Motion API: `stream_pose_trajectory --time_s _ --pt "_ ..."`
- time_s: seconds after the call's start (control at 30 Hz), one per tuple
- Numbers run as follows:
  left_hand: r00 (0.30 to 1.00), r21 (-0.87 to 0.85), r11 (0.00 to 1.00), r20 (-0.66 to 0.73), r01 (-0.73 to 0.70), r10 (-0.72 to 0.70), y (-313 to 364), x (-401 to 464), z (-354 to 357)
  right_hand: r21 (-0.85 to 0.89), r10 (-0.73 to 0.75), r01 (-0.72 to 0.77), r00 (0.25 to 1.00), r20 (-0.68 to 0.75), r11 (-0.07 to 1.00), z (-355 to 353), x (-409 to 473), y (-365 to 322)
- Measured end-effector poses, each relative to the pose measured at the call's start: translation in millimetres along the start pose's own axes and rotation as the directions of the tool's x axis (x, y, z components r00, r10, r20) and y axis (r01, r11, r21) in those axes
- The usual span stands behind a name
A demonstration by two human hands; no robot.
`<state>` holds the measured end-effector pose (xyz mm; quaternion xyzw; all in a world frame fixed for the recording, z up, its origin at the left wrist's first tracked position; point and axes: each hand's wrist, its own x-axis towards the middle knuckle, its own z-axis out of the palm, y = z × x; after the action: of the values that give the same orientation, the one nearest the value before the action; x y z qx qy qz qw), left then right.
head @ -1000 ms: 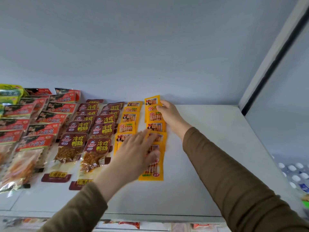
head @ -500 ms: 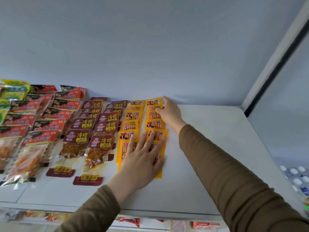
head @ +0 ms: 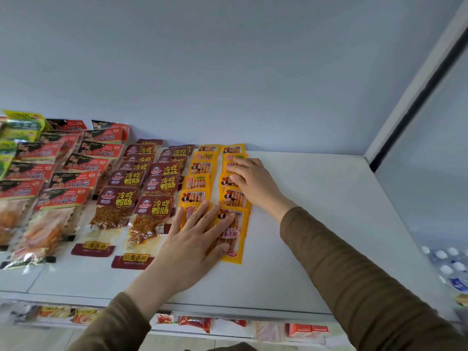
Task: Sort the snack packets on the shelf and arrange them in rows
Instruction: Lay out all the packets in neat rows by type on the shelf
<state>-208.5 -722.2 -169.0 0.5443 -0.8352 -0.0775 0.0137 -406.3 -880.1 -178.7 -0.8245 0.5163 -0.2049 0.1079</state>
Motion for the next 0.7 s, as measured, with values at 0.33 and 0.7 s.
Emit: stream_pose_trajectory --time_s 0.33,0.7 --pt "0.996 0.018 0.999 -0.082 -0.035 0.037 -1 -8 3 0.129 0.087 -0.069 0.986 -0.139 0.989 -20 -40 -1" --pt "0.996 0.07 0.997 -0.083 0.031 -0.025 21 -1 9 0.011 -0.005 0.005 0.999 0.039 1.0 -10 -25 -6"
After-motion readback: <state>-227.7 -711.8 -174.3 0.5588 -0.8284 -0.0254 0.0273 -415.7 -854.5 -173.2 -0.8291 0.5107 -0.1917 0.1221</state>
